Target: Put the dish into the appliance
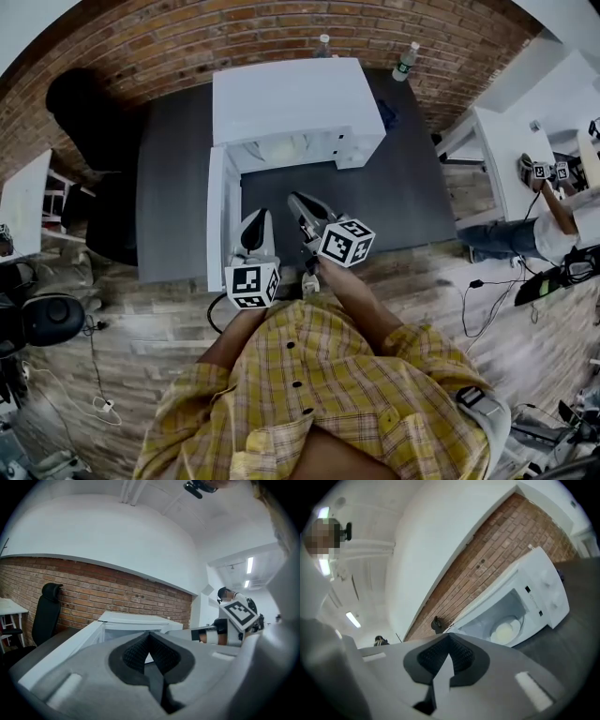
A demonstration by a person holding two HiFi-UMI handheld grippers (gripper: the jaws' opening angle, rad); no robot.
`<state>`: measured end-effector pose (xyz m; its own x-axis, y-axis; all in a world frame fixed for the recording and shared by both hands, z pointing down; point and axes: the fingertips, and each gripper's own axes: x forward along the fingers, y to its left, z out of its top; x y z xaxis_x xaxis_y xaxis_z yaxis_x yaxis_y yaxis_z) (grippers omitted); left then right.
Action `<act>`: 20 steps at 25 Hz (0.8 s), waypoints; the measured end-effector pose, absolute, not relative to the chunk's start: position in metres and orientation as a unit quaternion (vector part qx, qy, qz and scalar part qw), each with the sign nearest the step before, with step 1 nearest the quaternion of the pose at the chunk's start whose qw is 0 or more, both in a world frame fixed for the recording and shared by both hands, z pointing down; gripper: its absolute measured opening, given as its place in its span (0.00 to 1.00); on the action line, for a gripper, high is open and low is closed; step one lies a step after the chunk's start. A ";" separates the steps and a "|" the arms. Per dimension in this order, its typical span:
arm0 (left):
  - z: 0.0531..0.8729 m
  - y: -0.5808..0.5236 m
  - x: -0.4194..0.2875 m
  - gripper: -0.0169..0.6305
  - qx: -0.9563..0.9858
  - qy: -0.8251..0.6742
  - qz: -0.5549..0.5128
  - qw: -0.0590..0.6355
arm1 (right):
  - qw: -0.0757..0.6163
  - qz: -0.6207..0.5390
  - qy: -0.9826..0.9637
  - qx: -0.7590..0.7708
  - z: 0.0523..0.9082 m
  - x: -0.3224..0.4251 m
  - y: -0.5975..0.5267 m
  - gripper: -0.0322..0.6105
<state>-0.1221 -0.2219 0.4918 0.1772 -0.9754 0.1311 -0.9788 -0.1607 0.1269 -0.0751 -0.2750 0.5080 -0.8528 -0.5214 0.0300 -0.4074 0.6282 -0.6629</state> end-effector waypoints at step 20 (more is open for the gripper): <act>0.487 -0.218 -0.125 0.02 0.770 -0.632 0.003 0.086 | 0.003 -0.093 0.951 -0.296 0.470 -0.087 -0.229 0.05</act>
<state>-0.1248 -0.2175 0.4871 0.2003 -0.9733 0.1125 -0.9741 -0.1856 0.1290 -0.0865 -0.2293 0.4701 -0.8244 -0.5639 0.0495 -0.5628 0.8069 -0.1793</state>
